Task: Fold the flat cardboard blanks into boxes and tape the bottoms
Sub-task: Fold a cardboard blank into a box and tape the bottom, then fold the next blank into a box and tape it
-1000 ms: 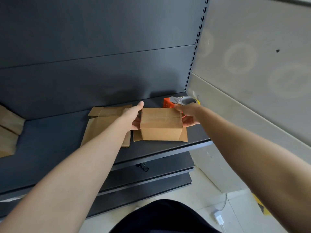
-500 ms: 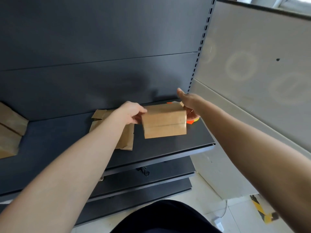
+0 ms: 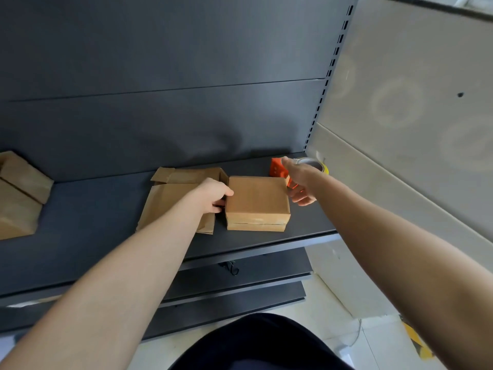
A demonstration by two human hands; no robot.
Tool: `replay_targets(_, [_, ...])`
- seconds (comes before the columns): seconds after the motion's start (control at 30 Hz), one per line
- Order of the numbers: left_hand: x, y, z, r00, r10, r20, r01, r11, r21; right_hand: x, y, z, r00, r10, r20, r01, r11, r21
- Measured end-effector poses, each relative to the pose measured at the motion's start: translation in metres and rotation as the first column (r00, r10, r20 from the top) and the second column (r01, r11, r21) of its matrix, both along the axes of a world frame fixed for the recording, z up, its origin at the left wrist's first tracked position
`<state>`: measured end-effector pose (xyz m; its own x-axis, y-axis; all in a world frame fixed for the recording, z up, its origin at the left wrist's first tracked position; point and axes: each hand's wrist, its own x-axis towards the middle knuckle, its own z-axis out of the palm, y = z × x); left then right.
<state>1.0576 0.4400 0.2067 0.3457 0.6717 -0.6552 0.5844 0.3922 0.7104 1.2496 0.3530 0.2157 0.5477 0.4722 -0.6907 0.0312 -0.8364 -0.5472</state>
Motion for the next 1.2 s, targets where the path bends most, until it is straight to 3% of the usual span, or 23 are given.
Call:
replay_targets(0.17, [0.002, -0.004, -0.003, 1.000, 0.003, -0.019, -0.004, 0.999, -0.032, -0.007, -0.001, -0.008, 0.990, -0.019, -0.138, 0.025, 0.999, 0.042])
replay_targets(0.33, [0.002, 0.002, 0.003, 0.991, 0.114, -0.063, -0.114, 0.993, -0.001, -0.008, 0.006, 0.005, 0.999, -0.011, -0.048, 0.016, 0.996, 0.092])
replay_targets(0.5, [0.006, 0.008, 0.008, 0.965, 0.256, 0.060, -0.259, 0.965, 0.043, -0.008, 0.021, 0.004, 0.992, -0.128, 0.012, 0.119, 0.949, 0.293])
replay_targets(0.67, [0.002, 0.013, 0.005, 0.908, 0.402, 0.118, -0.399, 0.916, -0.046, -0.002, 0.023, -0.003, 0.982, -0.190, 0.013, 0.178, 0.941, 0.289])
replay_targets(0.8, [0.002, 0.010, 0.010, 0.905, 0.388, 0.176, -0.387, 0.921, -0.040, -0.001, 0.023, -0.003, 0.970, -0.216, 0.109, 0.171, 0.931, 0.322])
replay_targets(1.03, [-0.014, 0.021, 0.025, 0.816, 0.434, 0.383, -0.505, 0.856, 0.107, -0.003, 0.037, 0.009, 0.956, -0.291, 0.020, 0.245, 0.838, 0.487])
replay_targets(1.2, [-0.065, 0.047, 0.030, 0.733, 0.525, 0.433, -0.641, 0.745, 0.183, -0.035, 0.067, 0.008, 0.976, -0.203, -0.074, 0.211, 0.822, 0.530])
